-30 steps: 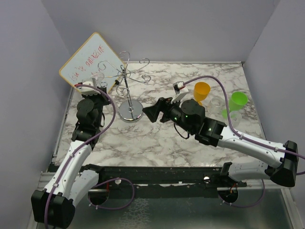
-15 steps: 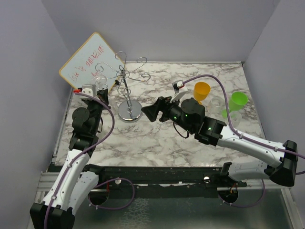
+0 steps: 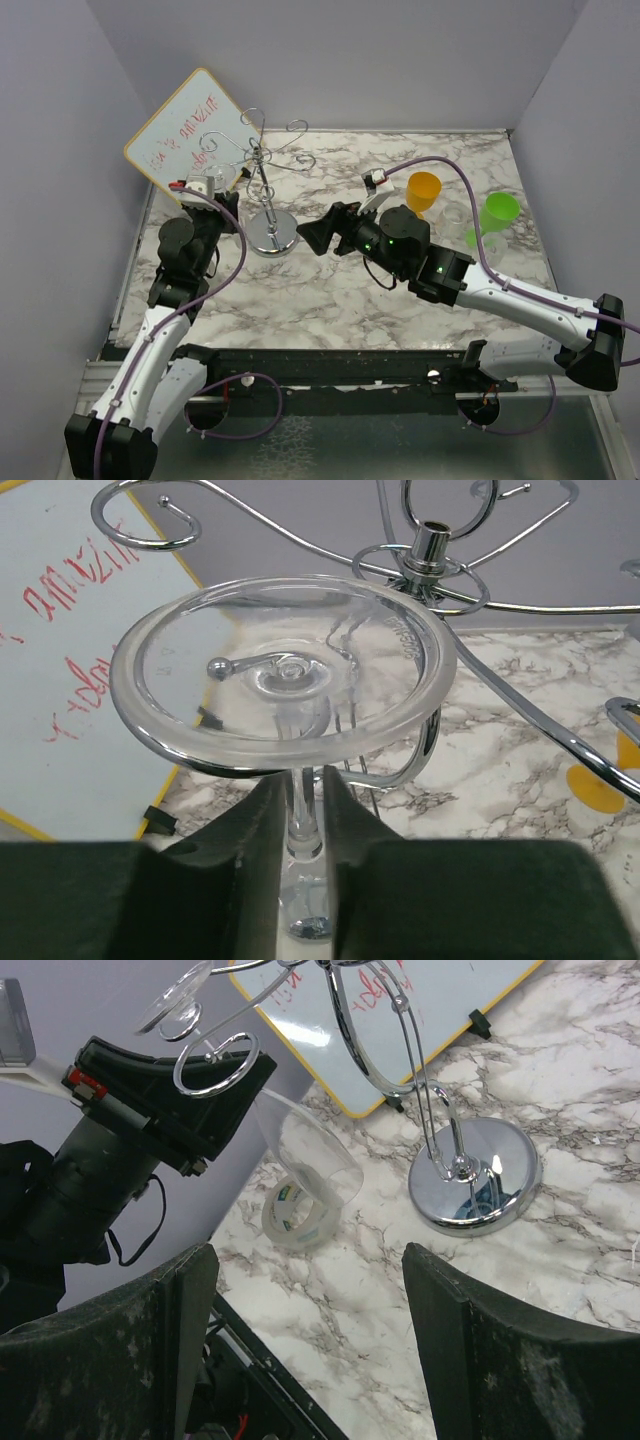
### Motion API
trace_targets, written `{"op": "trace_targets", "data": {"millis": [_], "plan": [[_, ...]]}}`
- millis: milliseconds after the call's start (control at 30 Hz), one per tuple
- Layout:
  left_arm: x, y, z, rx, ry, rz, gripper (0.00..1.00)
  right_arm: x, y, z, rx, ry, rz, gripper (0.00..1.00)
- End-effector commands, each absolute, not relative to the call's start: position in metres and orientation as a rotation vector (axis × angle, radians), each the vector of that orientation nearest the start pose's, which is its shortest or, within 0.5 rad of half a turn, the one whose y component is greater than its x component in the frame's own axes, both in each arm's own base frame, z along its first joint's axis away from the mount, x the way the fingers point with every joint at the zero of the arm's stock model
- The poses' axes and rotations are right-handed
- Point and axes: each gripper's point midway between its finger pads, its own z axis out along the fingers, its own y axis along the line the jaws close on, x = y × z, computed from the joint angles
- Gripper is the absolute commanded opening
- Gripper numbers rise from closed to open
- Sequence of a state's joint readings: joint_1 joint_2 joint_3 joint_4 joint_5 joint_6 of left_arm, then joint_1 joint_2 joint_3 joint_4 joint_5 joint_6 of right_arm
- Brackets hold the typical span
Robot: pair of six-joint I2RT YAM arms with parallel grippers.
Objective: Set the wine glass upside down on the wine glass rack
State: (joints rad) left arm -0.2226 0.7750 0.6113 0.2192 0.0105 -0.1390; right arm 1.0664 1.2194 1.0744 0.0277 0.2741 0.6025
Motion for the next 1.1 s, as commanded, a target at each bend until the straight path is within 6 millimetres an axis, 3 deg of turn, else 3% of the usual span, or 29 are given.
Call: {"op": "trace_targets", "data": {"millis": [0,200,367,467,533,633,733,833,1067], "plan": [[0.315,-0.075,0.296,0.013,1.540,-0.306,0.33,0.226,0.359,0.326,-0.195,1.781,1.018,0.79],[0.299,-0.073,0.293,-0.028,1.596,-0.340,0.69,0.226,0.355,0.326,-0.184,1.792,1.004,0.79],[0.275,-0.061,0.281,-0.097,1.703,-0.314,0.77,0.224,0.346,0.322,-0.191,1.820,0.962,0.80],[0.254,-0.058,0.285,-0.121,1.713,-0.333,0.83,0.224,0.336,0.319,-0.199,1.839,0.908,0.81],[0.240,-0.055,0.290,-0.139,1.707,-0.345,0.95,0.225,0.328,0.316,-0.204,1.854,0.861,0.81],[0.221,-0.052,0.302,-0.139,1.673,-0.363,0.99,0.229,0.312,0.312,-0.205,1.873,0.758,0.82],[0.206,-0.052,0.317,-0.083,1.621,-0.366,0.99,0.243,0.287,0.303,-0.180,1.922,0.543,0.83],[0.196,-0.064,0.336,0.026,1.581,-0.404,0.99,0.265,0.256,0.290,-0.117,1.987,0.349,0.82],[0.185,-0.089,0.388,0.181,1.528,-0.506,0.99,0.317,0.190,0.275,0.025,2.040,0.155,0.79]]}}
